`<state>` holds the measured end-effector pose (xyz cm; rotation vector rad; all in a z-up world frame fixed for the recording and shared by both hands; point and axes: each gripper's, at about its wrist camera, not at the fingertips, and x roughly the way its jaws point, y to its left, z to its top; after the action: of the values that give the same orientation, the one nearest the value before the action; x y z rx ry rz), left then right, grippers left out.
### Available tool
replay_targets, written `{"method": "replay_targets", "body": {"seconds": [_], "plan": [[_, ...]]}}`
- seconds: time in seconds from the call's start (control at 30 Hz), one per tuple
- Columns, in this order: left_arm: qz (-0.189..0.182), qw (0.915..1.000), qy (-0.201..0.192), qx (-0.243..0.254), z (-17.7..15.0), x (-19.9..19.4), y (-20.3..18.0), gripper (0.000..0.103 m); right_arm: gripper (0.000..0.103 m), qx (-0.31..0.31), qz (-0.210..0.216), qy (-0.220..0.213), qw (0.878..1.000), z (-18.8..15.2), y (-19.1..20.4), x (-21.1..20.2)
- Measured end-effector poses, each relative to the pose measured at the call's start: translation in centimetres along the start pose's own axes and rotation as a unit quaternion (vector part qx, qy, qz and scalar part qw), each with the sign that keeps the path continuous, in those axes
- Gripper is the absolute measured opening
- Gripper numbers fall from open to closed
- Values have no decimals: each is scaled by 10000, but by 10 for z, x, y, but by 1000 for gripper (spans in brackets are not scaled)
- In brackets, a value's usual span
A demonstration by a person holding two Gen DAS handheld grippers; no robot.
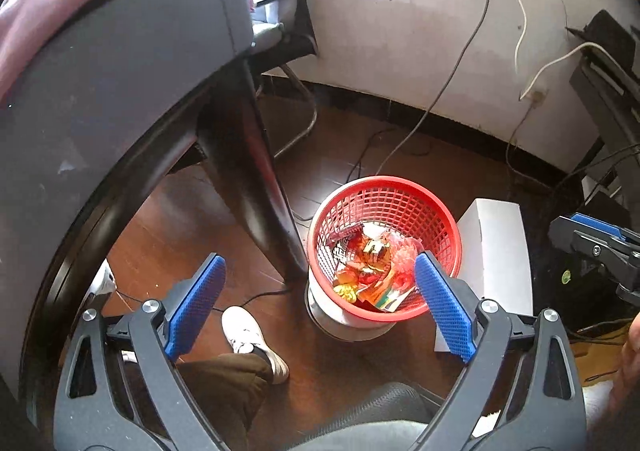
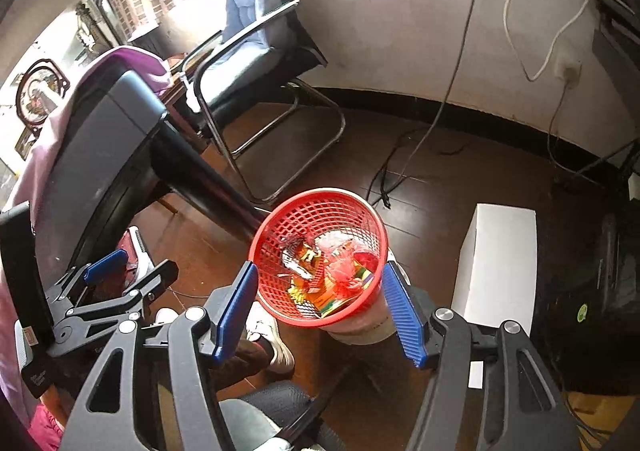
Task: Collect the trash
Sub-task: 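Return both open tools from the wastebasket to the table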
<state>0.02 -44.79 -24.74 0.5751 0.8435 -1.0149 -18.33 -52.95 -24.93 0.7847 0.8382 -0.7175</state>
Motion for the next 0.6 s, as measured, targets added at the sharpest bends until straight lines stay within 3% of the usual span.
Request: {"method": "replay_targets", "body": {"seconds": [0.3, 0.6], "plan": [[38, 9995, -304, -94, -8, -50, 6, 92, 64, -248, 135, -160, 9995, -3, 19, -24], [202, 9954, -895, -259, 4, -108, 20, 94, 68, -426, 361, -434, 9975, 2, 38, -51]]}}
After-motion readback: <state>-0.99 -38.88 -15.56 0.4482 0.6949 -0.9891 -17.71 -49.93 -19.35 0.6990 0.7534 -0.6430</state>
